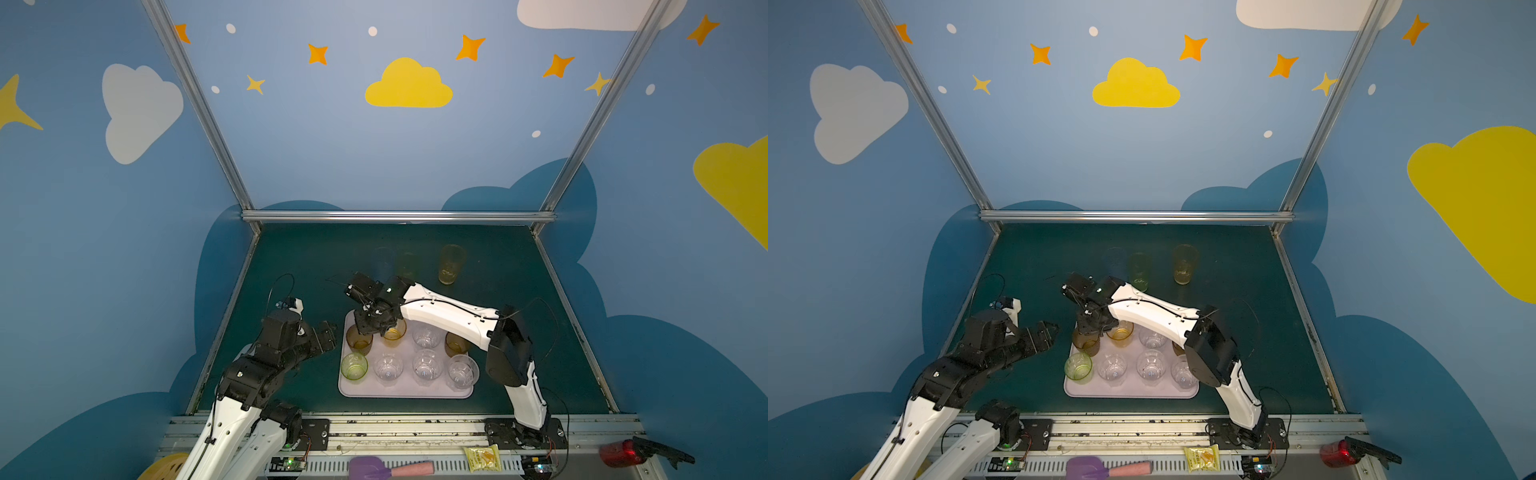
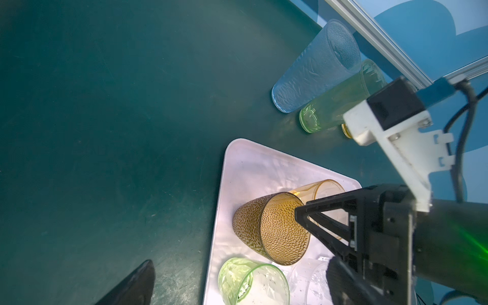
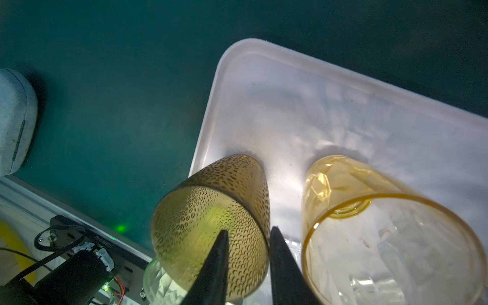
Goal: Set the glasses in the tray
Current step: 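Open the right gripper and raise it off the brown glass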
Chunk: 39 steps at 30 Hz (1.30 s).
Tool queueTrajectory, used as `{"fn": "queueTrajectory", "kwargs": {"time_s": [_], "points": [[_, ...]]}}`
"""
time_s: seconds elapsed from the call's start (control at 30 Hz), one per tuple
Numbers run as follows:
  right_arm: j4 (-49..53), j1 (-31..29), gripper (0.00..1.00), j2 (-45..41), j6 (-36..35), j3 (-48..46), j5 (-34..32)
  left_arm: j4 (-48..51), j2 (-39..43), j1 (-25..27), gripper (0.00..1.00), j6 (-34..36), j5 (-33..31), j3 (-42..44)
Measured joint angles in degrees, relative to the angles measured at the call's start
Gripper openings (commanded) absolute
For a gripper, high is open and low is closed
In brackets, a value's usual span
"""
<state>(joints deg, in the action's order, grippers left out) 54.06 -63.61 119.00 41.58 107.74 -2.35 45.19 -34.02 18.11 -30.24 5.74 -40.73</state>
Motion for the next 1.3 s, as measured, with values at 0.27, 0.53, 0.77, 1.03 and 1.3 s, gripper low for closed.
{"fn": "queueTrajectory", "kwargs": {"time_s": [0.27, 0.53, 0.77, 1.03, 1.3], "points": [[0.1, 0.0, 0.28, -1.9, 0.2, 0.0, -2.1, 0.0, 0.0, 0.0, 1.00, 0.0, 0.0, 0.0], [0.3, 0.0, 0.28, -4.2, 0.4, 0.0, -4.6, 0.0, 0.3, 0.0, 1.00, 0.0, 0.0, 0.1], [0.7, 0.0, 0.29, -7.0, 1.1, 0.0, -8.1, -0.5, 0.3, 0.0, 1.00, 0.0, 0.9, 0.2], [-2.8, 0.0, 0.44, -15.3, 2.0, -4.4, -14.9, -2.0, -0.7, -0.7, 1.00, 0.9, 2.9, 0.2], [-9.1, 2.9, 0.74, -21.0, -0.6, -6.2, -22.0, -2.4, -2.6, 0.9, 1.00, 1.2, 2.3, 0.2]]}}
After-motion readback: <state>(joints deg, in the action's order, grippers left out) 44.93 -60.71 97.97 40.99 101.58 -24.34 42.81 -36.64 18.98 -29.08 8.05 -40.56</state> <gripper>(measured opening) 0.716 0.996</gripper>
